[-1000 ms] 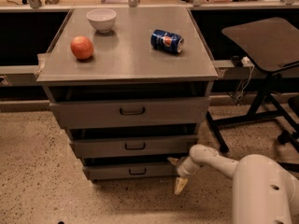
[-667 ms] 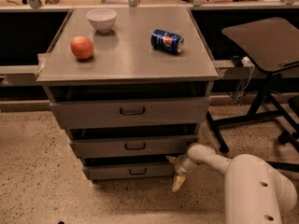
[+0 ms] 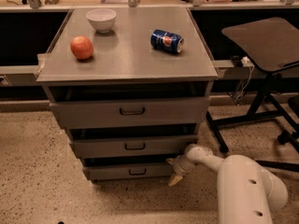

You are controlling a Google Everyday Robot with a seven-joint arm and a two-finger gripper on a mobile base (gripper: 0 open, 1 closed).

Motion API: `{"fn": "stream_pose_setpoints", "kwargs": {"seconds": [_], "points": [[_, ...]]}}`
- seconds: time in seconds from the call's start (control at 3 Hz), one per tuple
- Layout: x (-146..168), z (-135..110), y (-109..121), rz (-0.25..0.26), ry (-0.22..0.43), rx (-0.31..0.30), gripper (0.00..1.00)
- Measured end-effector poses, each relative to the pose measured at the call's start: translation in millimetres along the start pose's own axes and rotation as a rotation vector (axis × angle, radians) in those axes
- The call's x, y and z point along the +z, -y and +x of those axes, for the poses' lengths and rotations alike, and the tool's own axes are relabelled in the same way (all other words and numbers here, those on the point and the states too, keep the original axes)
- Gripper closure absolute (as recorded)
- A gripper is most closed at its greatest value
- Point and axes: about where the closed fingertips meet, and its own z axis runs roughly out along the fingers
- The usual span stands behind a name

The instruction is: Open bottom drawer

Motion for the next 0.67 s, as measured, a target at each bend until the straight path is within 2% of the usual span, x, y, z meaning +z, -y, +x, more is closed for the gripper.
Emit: {"fn": "stream_pose_setpoints", "kwargs": {"seconds": [0.33,0.67], "points": [[-3.7,-5.0,-11.7,-0.01,-0.003,-0.008,0.24],[-5.3,-14.4,-36.7,-0.049,0.02,-0.016,0.24]]}}
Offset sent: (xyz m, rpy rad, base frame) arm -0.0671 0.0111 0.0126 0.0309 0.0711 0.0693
